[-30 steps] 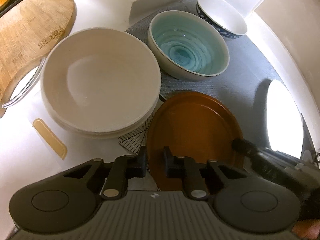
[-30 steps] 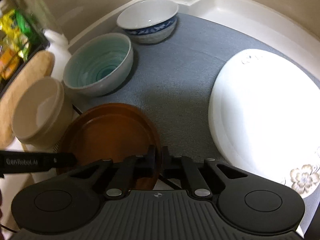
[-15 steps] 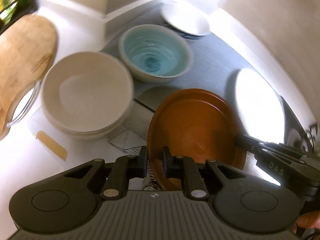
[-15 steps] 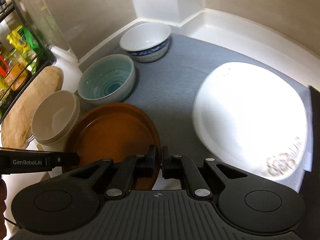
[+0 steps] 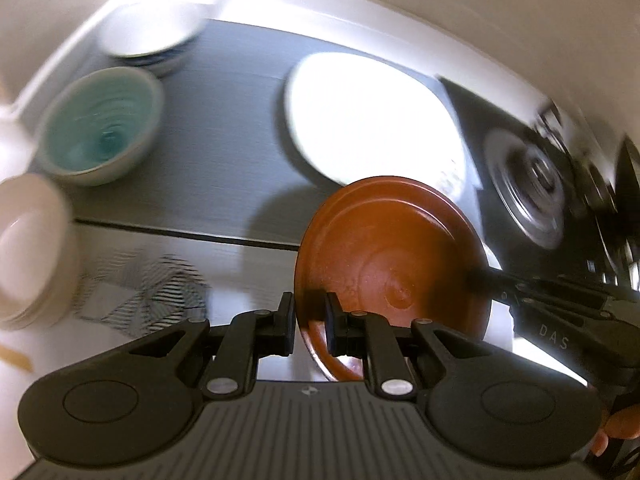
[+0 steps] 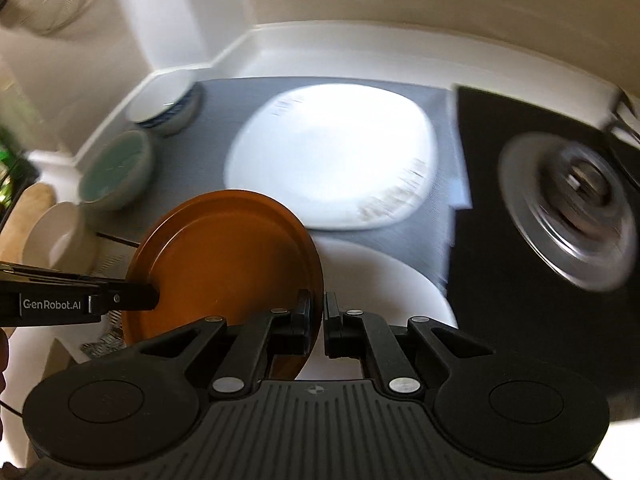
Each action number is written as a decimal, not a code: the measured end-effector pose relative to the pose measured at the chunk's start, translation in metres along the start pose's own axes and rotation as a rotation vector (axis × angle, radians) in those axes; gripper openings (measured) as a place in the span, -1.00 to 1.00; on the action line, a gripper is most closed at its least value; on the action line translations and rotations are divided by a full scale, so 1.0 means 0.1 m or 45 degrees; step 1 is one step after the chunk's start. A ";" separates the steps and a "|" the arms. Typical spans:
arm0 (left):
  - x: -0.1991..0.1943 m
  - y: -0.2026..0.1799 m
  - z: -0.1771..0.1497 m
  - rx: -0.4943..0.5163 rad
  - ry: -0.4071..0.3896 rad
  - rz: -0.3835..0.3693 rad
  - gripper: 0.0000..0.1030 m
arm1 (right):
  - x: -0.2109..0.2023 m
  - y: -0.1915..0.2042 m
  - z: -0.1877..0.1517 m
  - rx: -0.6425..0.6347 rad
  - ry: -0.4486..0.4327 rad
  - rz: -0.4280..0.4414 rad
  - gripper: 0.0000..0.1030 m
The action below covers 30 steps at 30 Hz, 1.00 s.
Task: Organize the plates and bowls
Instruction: 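Lift the terracotta plate with both tools and lower it onto the round floral plate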
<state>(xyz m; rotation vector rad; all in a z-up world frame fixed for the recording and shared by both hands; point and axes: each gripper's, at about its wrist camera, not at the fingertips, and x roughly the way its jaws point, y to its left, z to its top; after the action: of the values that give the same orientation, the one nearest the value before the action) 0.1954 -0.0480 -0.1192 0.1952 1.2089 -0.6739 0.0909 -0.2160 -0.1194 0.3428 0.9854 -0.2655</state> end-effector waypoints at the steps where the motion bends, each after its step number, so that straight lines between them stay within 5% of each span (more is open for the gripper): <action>1: 0.03 -0.07 -0.01 0.033 0.013 -0.006 -0.70 | -0.01 -0.06 -0.04 0.023 0.003 -0.013 -0.87; 10: 0.31 -0.38 -0.11 0.194 0.130 -0.022 -0.70 | 0.04 -0.38 -0.34 0.136 0.049 -0.081 -0.87; 30: 0.52 -0.42 -0.13 0.254 0.192 0.001 -0.67 | 0.15 -0.43 -0.41 0.138 0.119 -0.086 -0.87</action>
<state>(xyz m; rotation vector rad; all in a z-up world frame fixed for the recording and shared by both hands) 0.1707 -0.0951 -0.1626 0.4193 1.2851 -0.7906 0.0521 -0.2402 -0.1601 0.4238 1.0784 -0.3680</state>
